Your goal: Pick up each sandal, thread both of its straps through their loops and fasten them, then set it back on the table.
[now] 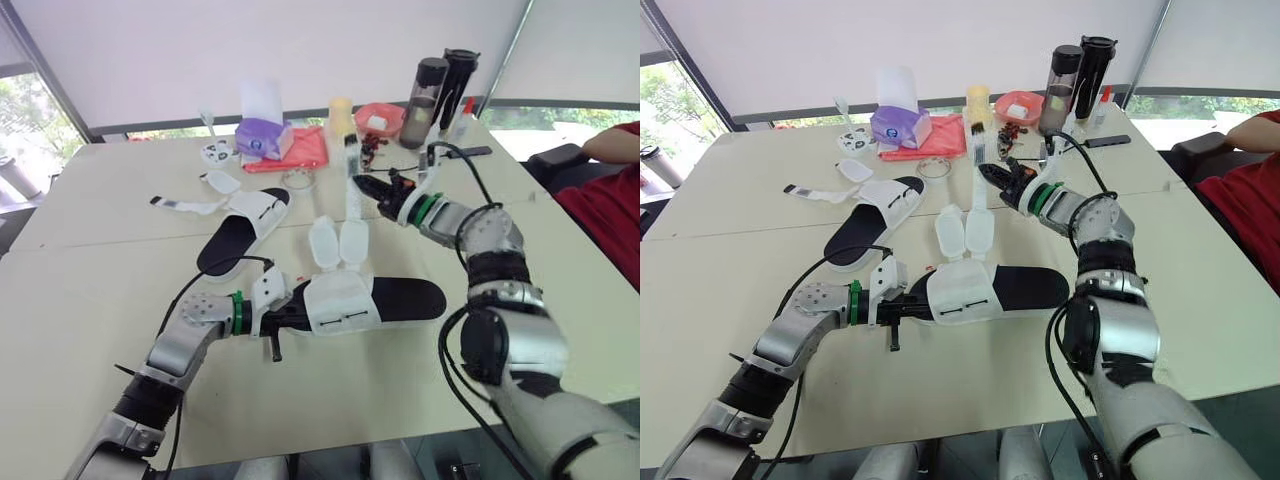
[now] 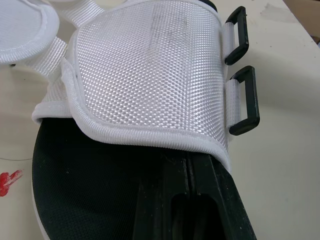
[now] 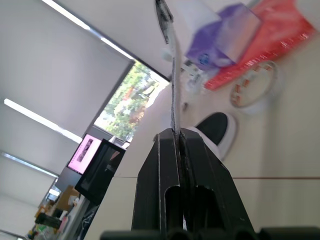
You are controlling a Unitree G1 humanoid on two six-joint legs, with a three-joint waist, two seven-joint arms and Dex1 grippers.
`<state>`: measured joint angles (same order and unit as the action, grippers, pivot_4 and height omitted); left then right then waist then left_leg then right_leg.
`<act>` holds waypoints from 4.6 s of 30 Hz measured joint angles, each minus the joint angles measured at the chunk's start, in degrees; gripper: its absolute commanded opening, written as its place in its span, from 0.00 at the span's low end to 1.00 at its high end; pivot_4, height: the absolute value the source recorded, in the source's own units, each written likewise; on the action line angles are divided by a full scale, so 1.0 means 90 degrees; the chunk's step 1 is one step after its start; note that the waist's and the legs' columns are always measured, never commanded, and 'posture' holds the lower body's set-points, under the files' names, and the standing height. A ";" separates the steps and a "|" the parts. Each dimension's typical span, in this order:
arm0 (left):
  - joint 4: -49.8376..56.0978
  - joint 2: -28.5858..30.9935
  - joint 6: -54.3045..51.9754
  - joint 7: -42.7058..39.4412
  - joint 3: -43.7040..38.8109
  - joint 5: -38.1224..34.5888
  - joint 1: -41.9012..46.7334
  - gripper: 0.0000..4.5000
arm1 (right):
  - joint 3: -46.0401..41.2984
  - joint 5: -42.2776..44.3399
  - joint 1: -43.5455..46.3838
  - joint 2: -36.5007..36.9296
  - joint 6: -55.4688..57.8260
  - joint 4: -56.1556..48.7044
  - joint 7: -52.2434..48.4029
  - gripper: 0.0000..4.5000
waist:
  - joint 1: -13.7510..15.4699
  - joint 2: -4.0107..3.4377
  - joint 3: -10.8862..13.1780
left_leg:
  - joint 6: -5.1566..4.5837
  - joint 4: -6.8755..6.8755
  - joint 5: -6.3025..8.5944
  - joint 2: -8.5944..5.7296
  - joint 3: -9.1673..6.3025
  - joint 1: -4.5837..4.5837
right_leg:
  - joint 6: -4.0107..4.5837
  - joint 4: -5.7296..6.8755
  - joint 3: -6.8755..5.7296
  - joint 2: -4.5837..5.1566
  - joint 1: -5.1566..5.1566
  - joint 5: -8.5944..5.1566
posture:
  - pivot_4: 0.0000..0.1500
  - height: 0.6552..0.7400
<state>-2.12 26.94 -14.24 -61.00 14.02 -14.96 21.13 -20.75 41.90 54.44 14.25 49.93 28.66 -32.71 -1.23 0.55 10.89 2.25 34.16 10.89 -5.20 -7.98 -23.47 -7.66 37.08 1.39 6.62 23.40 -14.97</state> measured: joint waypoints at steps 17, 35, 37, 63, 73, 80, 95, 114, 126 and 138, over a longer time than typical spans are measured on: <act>-0.0315 0.0069 -0.0004 -0.0234 0.0023 0.0028 0.0248 0.00 | 0.2739 -0.2133 -0.4589 0.2107 -0.3229 -0.5365 -0.2299 0.14 | 0.0017 0.0005 -0.0003 | 0.0004 0.0003 0.0002 0.0008 0.0023 0.0004 | -0.0016 -0.0037 -0.0006 0.0003 -0.0018 -0.0018 | 1.00 1.00; -0.0660 -0.0031 0.0120 -0.0320 0.0009 0.0037 0.0425 0.00 | 0.1586 -0.0728 -0.5745 0.2949 -0.2619 -0.6088 -0.1653 0.97 | 0.0086 0.0010 -0.0005 | 0.0003 0.0005 0.0002 0.0008 -0.0015 0.0003 | 0.0032 -0.0073 -0.0011 0.0013 -0.0044 -0.0007 | 1.00 1.00; -0.0660 -0.0056 0.0118 -0.0320 0.0010 0.0035 0.0424 0.00 | 0.1280 0.0286 -0.5840 0.3060 -0.1573 -0.6315 -0.1315 0.97 | 0.0093 0.0011 -0.0005 | 0.0000 0.0004 0.0004 0.0009 -0.0015 0.0002 | 0.0032 -0.0077 -0.0012 0.0014 -0.0044 -0.0008 | 1.00 1.00; -0.0344 -0.0096 -0.0138 -0.0096 -0.0041 0.0059 0.0279 0.00 | 0.2542 0.1114 -0.5677 0.2781 0.0049 -0.5736 -0.1307 0.86 | 0.0206 0.0013 -0.0005 | -0.0016 0.0004 0.0013 0.0008 -0.0003 -0.0003 | 0.0020 -0.0108 -0.0018 0.0014 -0.0053 -0.0003 | 1.00 1.00; -0.0198 -0.0107 -0.0172 0.0030 -0.0040 0.0057 0.0180 0.00 | 0.2519 0.1176 -0.5327 0.2332 0.0172 -0.5642 -0.1303 0.01 | 0.0213 0.0014 -0.0005 | -0.0016 0.0003 0.0014 0.0007 -0.0005 -0.0003 | 0.0018 -0.0109 -0.0018 0.0014 -0.0052 -0.0002 | 1.00 1.00; -0.0199 -0.0106 -0.0175 0.0032 -0.0057 0.0057 0.0178 0.00 | 0.2514 0.1088 -0.5407 0.2527 0.0256 -0.5660 -0.1448 0.01 | 0.0213 0.0014 -0.0005 | -0.0016 0.0003 0.0014 0.0007 -0.0005 -0.0003 | 0.0019 -0.0109 -0.0018 0.0014 -0.0052 -0.0002 | 1.00 1.00; -0.0421 -0.0116 0.0168 -0.0079 0.0032 0.0216 0.0300 0.00 | 0.1810 0.1836 -0.3312 0.2385 0.0729 -0.4572 -0.1570 0.01 | 0.0213 0.0014 -0.0006 | -0.0017 0.0005 0.0014 0.0005 -0.0004 -0.0006 | 0.0006 -0.0111 -0.0027 0.0015 -0.0054 0.0009 | 1.00 1.00; -0.0238 -0.0163 0.0226 0.0232 0.0026 0.0215 0.0133 0.00 | 0.2587 0.0423 -0.2968 0.2777 0.0417 -0.3383 -0.2796 0.01 | 0.0210 0.0013 -0.0006 | -0.0017 0.0005 0.0014 0.0004 0.0002 -0.0006 | 0.0001 -0.0111 -0.0028 0.0015 -0.0053 0.0011 | 1.00 1.00; -0.0233 -0.0172 0.0192 0.0278 0.0025 0.0211 0.0124 0.00 | 0.1729 0.1088 -0.2431 0.2240 0.1114 -0.3035 -0.2522 0.01 | 0.0214 0.0013 -0.0005 | -0.0017 0.0005 0.0014 0.0004 -0.0007 -0.0006 | 0.0001 -0.0110 -0.0026 0.0015 -0.0053 0.0012 | 1.00 1.00; -0.0248 -0.0174 0.0197 0.0274 0.0023 0.0212 0.0129 0.00 | 0.1562 0.1198 -0.2545 0.2139 0.1516 -0.3011 -0.2245 0.01 | 0.0208 0.0011 -0.0005 | -0.0017 0.0005 0.0014 0.0003 -0.0001 -0.0006 | 0.0001 -0.0110 -0.0027 0.0015 -0.0052 0.0011 | 1.00 1.00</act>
<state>-4.35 25.37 -12.47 -58.53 14.23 -13.05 22.28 -6.69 52.68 31.53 33.50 63.57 1.56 -52.91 0.64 0.65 10.84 2.10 34.20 11.02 -5.17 -7.99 -23.52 -7.65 36.09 1.15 6.75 22.93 -14.86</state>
